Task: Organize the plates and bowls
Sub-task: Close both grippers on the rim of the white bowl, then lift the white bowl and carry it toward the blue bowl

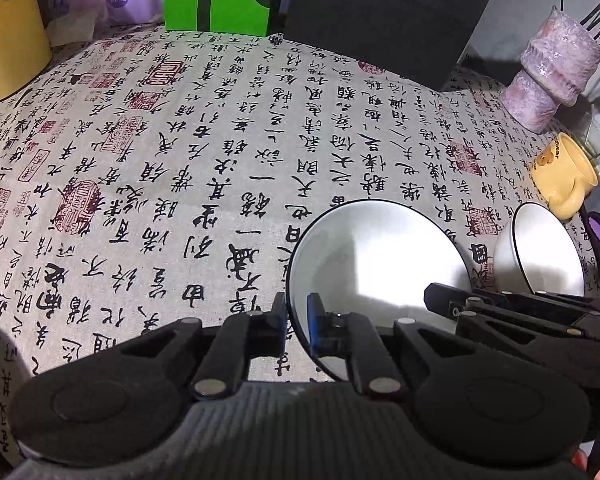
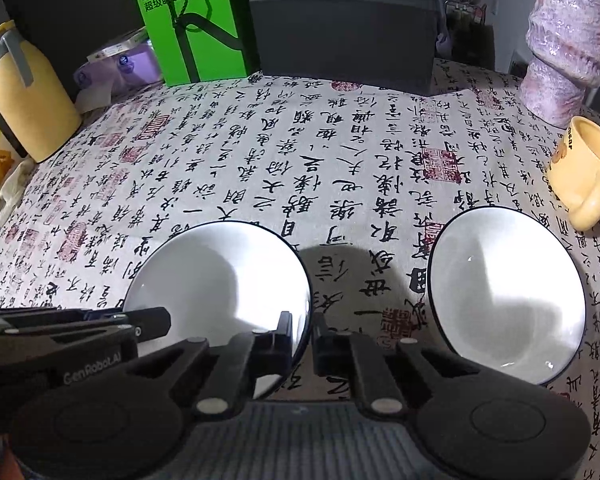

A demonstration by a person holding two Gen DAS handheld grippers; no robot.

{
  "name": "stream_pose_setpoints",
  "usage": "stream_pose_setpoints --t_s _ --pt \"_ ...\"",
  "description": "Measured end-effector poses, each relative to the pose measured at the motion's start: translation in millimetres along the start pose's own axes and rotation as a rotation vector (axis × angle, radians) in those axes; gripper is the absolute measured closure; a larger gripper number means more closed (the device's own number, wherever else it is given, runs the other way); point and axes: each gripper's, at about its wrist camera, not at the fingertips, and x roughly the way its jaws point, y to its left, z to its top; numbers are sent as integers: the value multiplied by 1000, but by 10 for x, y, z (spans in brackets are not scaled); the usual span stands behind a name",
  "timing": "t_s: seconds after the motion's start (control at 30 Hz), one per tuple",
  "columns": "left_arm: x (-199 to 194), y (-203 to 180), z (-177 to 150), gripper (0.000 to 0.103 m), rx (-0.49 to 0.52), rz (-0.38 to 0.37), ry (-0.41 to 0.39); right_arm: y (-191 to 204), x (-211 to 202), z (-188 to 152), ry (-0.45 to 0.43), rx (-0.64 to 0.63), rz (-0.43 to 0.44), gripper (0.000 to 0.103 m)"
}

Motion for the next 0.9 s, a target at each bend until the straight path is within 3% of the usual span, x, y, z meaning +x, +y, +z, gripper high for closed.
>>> stream_pose_setpoints --t_s 0.9 --pt "-176 -34 -46 92 16 3 -40 33 -178 -27 -47 -16 -4 94"
